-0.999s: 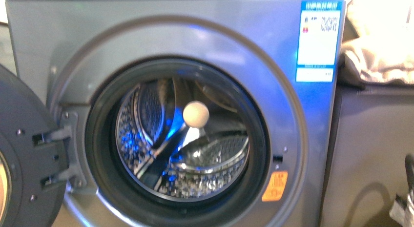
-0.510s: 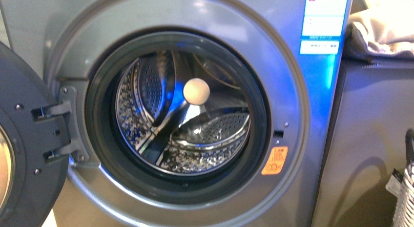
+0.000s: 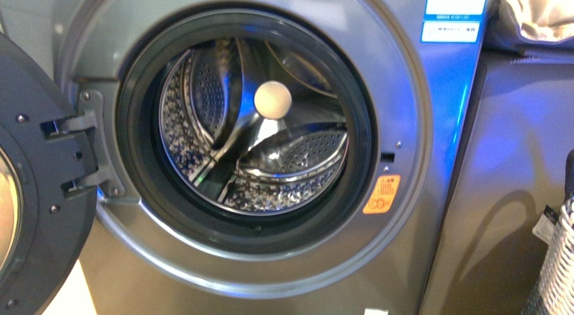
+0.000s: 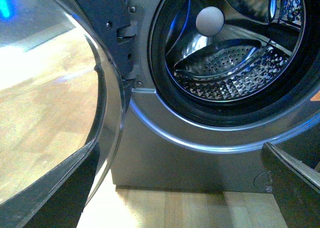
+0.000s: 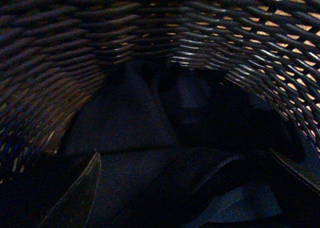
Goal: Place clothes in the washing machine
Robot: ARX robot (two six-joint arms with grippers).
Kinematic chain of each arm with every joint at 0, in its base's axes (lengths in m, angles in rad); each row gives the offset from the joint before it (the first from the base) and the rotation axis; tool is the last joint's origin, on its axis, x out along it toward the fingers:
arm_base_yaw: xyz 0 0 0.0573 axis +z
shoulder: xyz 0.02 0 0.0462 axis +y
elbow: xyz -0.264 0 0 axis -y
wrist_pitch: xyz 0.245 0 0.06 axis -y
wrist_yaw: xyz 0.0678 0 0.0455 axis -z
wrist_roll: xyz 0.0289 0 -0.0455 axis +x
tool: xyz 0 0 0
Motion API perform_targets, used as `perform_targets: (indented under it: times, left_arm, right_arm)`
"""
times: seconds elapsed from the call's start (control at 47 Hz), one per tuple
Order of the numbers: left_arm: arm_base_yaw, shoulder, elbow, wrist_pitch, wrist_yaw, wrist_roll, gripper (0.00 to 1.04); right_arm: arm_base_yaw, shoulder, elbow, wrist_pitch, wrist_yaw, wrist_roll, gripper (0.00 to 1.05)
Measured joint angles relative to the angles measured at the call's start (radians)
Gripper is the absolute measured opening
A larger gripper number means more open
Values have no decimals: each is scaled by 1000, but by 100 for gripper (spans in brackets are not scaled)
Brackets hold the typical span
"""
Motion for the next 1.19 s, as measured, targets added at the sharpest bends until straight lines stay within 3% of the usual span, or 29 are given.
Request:
perform_targets:
  times: [0.446, 0.872, 0.914, 1.19]
  left_arm:
    - [0, 0, 0, 0, 0, 0, 98]
    - [0, 0, 0, 0, 0, 0, 98]
    - [0, 0, 0, 0, 0, 0, 98]
    - [0, 0, 0, 0, 0, 0, 98]
  right_arm:
    - [-85, 161, 77, 32, 21, -2, 97]
    - [-105, 224, 105, 51, 19, 3, 97]
    - [-105, 228, 106, 51, 18, 9, 95]
    - [-105, 233, 92, 54, 5, 17, 53]
